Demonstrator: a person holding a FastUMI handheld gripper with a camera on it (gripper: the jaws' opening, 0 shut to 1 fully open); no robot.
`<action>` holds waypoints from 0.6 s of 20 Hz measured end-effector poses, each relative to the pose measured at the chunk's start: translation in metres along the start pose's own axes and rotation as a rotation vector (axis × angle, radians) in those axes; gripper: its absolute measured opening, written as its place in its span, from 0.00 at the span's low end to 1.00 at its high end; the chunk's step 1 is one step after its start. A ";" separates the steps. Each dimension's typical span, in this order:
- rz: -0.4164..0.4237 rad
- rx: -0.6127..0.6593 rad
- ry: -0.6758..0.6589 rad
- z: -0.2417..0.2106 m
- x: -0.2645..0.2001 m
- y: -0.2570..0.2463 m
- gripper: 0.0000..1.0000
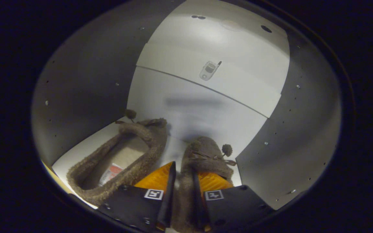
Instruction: Open the shoe cabinet door, grab the shoes and put them into the shoe cabinet, then close the shoe cabinet door.
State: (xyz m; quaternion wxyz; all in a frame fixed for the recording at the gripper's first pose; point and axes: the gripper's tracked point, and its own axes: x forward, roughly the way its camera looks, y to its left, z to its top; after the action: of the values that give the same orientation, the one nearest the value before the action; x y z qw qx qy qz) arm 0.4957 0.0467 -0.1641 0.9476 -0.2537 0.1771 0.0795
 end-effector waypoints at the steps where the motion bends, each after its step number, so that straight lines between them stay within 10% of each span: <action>1: -0.003 0.007 0.000 0.000 -0.001 -0.001 0.37; 12: -0.038 0.131 -0.011 0.000 -0.040 -0.010 0.45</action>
State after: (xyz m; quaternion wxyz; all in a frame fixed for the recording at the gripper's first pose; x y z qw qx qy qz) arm 0.4610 0.0355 -0.1443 0.9644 -0.1942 0.1721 0.0511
